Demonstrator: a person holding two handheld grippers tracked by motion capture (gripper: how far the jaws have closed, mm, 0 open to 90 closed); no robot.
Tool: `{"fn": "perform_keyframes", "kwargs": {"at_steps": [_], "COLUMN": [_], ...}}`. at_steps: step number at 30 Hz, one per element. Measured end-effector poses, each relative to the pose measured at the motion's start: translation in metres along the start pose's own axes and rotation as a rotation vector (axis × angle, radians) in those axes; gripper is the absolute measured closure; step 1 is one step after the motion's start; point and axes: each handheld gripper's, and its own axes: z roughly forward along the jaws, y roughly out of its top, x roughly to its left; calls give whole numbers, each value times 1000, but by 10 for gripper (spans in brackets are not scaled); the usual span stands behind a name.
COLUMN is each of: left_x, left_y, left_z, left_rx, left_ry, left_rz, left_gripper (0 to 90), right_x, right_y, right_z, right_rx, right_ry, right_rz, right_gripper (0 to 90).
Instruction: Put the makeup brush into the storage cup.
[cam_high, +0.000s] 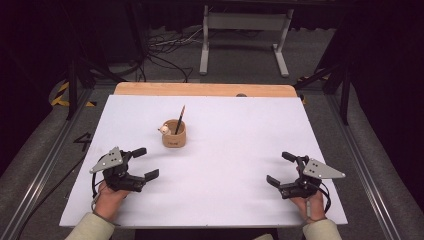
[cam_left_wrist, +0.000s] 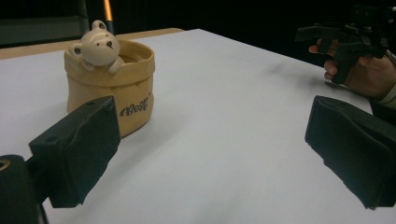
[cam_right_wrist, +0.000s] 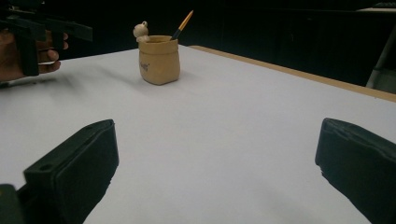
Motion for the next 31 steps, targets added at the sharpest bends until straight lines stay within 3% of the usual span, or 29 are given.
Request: {"fn": "perform_keyframes", "kwargs": {"at_steps": [9,17,31], "left_x": [5,4,1], "left_y": [-6,-7,-7], "left_z": [3,10,12], "left_rx": [41,88,103], "left_ry": [5,23,18], "left_rz": [-33,-2,15], "left_gripper": [40,42,38], "right_x": [2,3,1], "right_y": [-3,-5,-6], "right_z": [3,6,4], "right_rx": [39,55,44], "right_ry": [-21,-34,-36], "right_rz": [1,1,12], "right_gripper": [0,0,0]}}
